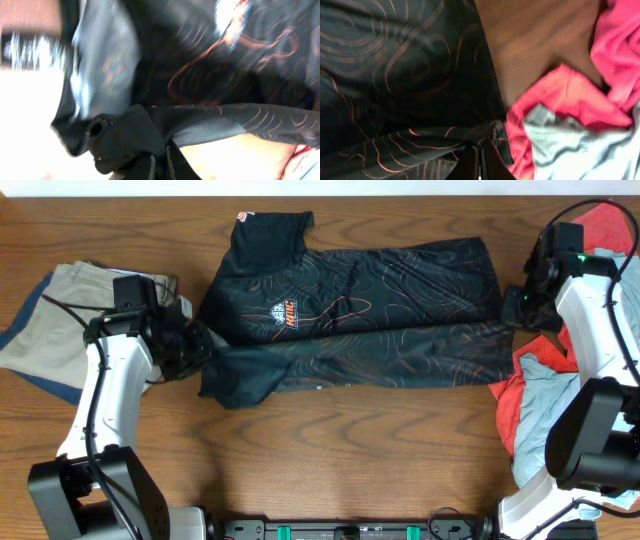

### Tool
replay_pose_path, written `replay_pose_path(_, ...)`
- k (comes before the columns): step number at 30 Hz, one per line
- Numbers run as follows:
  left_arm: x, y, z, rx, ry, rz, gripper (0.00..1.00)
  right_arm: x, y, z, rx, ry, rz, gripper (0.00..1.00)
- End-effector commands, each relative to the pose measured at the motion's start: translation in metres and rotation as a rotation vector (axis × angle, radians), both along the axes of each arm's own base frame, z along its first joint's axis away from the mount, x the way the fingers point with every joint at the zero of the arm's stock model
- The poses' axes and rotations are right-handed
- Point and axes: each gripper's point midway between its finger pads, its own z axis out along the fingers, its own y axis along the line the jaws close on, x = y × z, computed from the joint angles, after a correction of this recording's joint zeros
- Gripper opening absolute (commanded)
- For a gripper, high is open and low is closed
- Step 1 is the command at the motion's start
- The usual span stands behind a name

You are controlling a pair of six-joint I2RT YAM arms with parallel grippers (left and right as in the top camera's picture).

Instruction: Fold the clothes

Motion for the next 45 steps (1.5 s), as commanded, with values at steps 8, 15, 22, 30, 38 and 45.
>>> replay_pose_path(8,0.022,-0.002,0.004,-0.04,-0.051,0.05,0.77,0.01,0.004,0.0,0.005,-0.052,0.001,0.54)
replay_pose_path(15,-0.01,-0.015,-0.018,-0.049,0.068,0.0,0.77,-0.016,0.011,-0.021,0.024,0.047,0.007,0.51)
replay_pose_path(22,-0.037,-0.027,-0.053,0.025,0.139,-0.06,0.77,-0.042,0.015,-0.063,0.032,0.11,0.007,0.49)
replay_pose_path(30,-0.047,-0.04,-0.077,0.059,0.136,-0.104,0.76,-0.054,0.016,-0.082,0.035,0.126,0.007,0.43)
replay_pose_path(38,-0.045,-0.038,-0.09,0.089,0.159,-0.09,0.54,-0.054,0.016,-0.082,0.034,0.125,0.007,0.39)
replay_pose_path(45,-0.026,-0.054,-0.079,-0.008,0.068,-0.109,0.06,-0.054,0.016,-0.082,0.034,0.125,0.007,0.34)
